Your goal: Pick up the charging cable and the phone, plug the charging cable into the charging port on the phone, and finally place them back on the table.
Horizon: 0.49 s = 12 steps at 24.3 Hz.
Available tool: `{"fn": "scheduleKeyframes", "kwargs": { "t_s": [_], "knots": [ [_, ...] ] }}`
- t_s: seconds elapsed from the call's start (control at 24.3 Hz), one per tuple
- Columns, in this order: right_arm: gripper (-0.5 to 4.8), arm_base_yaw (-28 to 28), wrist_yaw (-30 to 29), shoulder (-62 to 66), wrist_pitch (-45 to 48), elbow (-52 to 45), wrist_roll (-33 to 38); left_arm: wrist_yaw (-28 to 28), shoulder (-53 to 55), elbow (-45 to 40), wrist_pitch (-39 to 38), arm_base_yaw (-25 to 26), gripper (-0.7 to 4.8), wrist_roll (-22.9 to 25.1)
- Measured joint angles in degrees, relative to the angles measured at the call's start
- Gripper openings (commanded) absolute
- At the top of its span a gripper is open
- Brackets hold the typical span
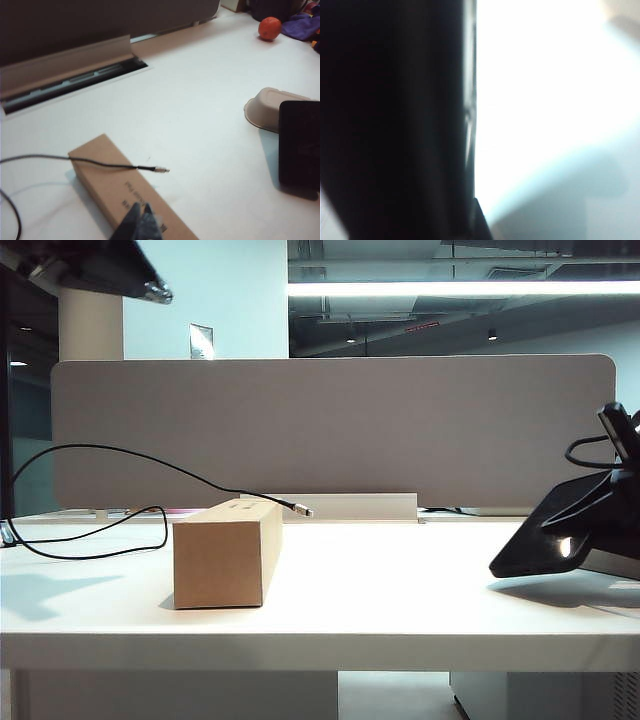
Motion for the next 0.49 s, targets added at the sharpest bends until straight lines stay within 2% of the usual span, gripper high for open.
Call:
{"fn": "scheduleKeyframes", "kwargs": {
  "t_s": [0.12, 0.29, 0.41, 0.49],
  "knots": [
    [-0.05, 0.3, -1.3, -3.5, -3.0, -0.3, 0.9, -0.3, 3.1, 2.6, 0.5, -2.6, -0.04, 2.7],
    [-0.05, 0.3, -1.8, -11.0, -2.0, -0.2, 1.4, -0.8, 9.6, 8.2, -1.2, -5.5, -0.03, 6.3],
    [-0.05, 0.4, -3.2, -18.0, -1.7, -0.2, 1.4, -2.0, 19.1, 16.3, -5.2, -8.5, -0.03, 13.5],
    [-0.05, 0.6, -3.4, -21.0, -2.2, -0.2, 1.5, -2.2, 23.0, 20.3, -7.2, -9.6, -0.03, 16.5]
  ]
}}
